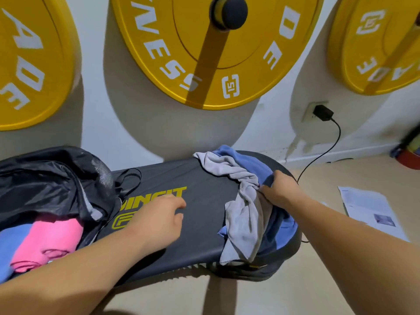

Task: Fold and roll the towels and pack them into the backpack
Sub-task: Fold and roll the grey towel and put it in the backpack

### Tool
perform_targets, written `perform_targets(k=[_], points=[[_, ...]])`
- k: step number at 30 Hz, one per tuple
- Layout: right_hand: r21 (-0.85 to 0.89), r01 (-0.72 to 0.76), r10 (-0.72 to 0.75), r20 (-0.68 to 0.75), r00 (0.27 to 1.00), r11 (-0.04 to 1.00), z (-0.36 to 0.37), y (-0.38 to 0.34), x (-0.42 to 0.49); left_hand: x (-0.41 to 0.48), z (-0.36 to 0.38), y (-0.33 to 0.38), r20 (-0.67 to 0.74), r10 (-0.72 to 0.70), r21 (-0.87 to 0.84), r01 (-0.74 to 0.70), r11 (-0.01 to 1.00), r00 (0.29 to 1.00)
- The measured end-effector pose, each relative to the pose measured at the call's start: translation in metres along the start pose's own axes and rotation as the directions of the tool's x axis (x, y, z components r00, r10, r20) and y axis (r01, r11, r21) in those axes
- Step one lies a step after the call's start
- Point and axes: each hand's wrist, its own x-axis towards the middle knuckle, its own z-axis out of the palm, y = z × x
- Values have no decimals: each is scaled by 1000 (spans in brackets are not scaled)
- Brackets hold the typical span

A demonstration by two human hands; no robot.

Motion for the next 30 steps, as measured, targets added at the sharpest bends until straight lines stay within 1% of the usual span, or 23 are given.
perform_targets(k=[2, 5, 6, 7, 8, 10, 11, 12, 14, 17, 20, 21, 22, 23, 24, 26, 27, 28, 30], points=[[-30, 0, -1, -20, 1000, 1000, 4, 2, 1, 1, 5, -2, 10, 13, -3, -13, 1000, 1000], [-43, 76, -83, -183, 980, 996, 2, -6, -3, 2, 10, 0, 12, 36, -43, -36, 998, 999], [-42, 112, -119, -211, 970, 993, 1, -11, -5, 3, 11, 1, 6, 48, -52, -47, 998, 999], [-34, 141, -145, -193, 970, 989, 1, -17, -7, 4, 12, 3, -3, 58, -58, -58, 997, 998], [-12, 142, -143, -127, 982, 990, 3, -24, -11, 5, 12, 4, -10, 66, -63, -66, 996, 998], [25, 89, -90, 65, 994, 996, 12, -36, -18, 4, 12, 5, -11, 74, -72, -75, 995, 997], [-1, 66, -65, 116, 991, 998, 19, -41, -20, 4, 12, 5, -6, 77, -74, -78, 994, 997], [-41, 41, -36, 127, 991, 998, 26, -44, -22, 3, 12, 5, 3, 82, -74, -81, 994, 997], [-151, 24, -12, 78, 997, 988, 34, -50, -27, 1, 12, 3, 22, 95, -72, -93, 993, 995], [-284, 109, -99, 47, 994, 953, 39, -54, -31, -2, 10, 0, 32, 120, -76, -117, 990, 992], [-242, 156, -171, -42, 984, 958, 38, -58, -31, -4, 6, -4, 29, 133, -84, -131, 988, 991], [-207, 194, -216, -90, 972, 959, 36, -62, -32, -4, 4, -5, 26, 137, -83, -135, 987, 990], [-112, 244, -258, -140, 956, 963, 31, -68, -35, -5, 1, -5, 19, 141, -82, -139, 987, 990], [36, 297, -287, -173, 942, 954, 24, -77, -40, -6, -2, -5, 5, 147, -86, -146, 986, 989], [186, 342, -304, -203, 931, 921, 16, -88, -48, -8, -5, -5, -13, 151, -97, -152, 984, 988], [486, 334, -271, -196, 942, 808, -7, -114, -66, -13, -14, -2, -54, 144, -137, -150, 979, 988], [599, 308, -255, -174, 951, 739, -18, -126, -75, -16, -21, 1, -84, 136, -167, -148, 975, 987], [675, 285, -247, -154, 957, 681, -30, -138, -83, -19, -29, 3, -121, 122, -206, -145, 968, 985], [758, 246, -254, -110, 961, 604, -54, -156, -99, -24, -54, 7, -239, 76, -310, -150, 939, 968]])
